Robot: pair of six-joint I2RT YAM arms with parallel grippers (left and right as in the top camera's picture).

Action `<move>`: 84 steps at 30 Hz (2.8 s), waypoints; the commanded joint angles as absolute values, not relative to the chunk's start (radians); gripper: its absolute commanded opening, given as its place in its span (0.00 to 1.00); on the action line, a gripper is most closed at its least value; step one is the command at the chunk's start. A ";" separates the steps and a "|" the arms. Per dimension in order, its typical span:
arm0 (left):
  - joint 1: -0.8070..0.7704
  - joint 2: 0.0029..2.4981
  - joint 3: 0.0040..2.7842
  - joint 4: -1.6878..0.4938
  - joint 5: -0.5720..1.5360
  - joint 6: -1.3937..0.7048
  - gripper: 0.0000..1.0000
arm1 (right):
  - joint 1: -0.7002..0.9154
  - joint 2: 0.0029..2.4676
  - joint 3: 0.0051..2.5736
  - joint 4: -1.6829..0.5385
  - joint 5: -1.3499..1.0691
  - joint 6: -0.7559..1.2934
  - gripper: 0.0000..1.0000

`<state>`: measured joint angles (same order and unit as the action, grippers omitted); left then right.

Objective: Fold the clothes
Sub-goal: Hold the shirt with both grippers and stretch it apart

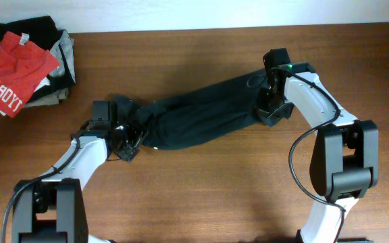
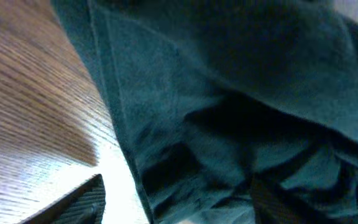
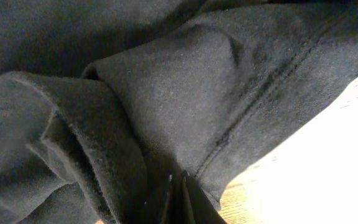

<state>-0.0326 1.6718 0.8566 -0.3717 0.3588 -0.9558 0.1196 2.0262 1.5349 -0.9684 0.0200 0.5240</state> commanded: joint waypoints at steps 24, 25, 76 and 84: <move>-0.035 1.659 0.867 -0.393 0.348 -0.881 0.06 | 0.124 2.019 1.528 -0.979 0.018 0.537 0.12; -0.035 1.659 0.867 -0.395 0.347 -0.881 0.06 | 0.124 2.019 1.528 -0.979 0.019 0.537 0.12; -0.035 1.194 0.877 -0.664 0.160 -0.761 0.01 | 0.058 1.902 1.206 -0.738 -0.164 -0.021 0.04; -0.035 1.003 1.434 -1.173 -0.073 -0.620 0.01 | 0.058 1.223 1.333 -0.939 0.104 0.245 0.04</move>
